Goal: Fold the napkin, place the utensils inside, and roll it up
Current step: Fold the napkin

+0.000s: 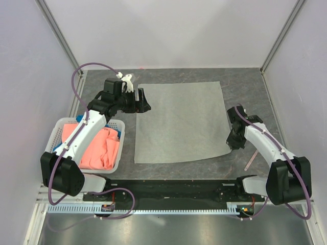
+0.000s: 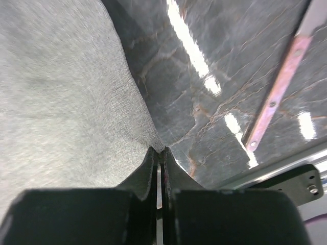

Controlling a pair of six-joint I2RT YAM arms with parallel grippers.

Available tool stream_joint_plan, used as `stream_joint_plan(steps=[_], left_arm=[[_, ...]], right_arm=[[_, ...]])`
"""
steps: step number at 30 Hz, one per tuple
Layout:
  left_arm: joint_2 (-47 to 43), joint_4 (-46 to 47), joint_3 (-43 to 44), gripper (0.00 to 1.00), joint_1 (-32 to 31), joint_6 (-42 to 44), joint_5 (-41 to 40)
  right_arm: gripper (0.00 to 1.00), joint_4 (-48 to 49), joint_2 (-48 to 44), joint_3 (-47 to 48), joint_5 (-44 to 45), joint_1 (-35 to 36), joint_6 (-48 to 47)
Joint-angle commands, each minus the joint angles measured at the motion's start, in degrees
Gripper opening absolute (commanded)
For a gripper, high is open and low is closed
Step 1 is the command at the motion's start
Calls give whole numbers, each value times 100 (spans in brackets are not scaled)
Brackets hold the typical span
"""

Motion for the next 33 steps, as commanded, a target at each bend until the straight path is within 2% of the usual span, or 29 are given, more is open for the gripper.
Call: stream_joint_plan(steps=[1, 9, 16, 20, 25, 30, 33], left_arm=[[-144, 207, 37, 88, -26, 190, 190], [-136, 234, 28, 88, -26, 172, 269], [-136, 260, 28, 88, -26, 137, 340], [-136, 260, 20, 88, -17, 128, 340], [-109, 260, 19, 88, -26, 128, 313], [-101, 251, 2, 88, -26, 164, 182], [-101, 251, -7, 88, -26, 181, 103]], right_arm=[[0, -608, -75, 522, 689, -25, -54], [0, -1197, -337, 864, 1076, -332, -291], [0, -1286, -418, 1066, 1120, -763, -652], [0, -1050, 12, 1602, 446, -728, -757], [0, -575, 820, 2392, 101, 141, -512], [0, 102, 2270, 3245, -215, 1159, -283], [0, 383, 3158, 4323, -365, 1609, -265]])
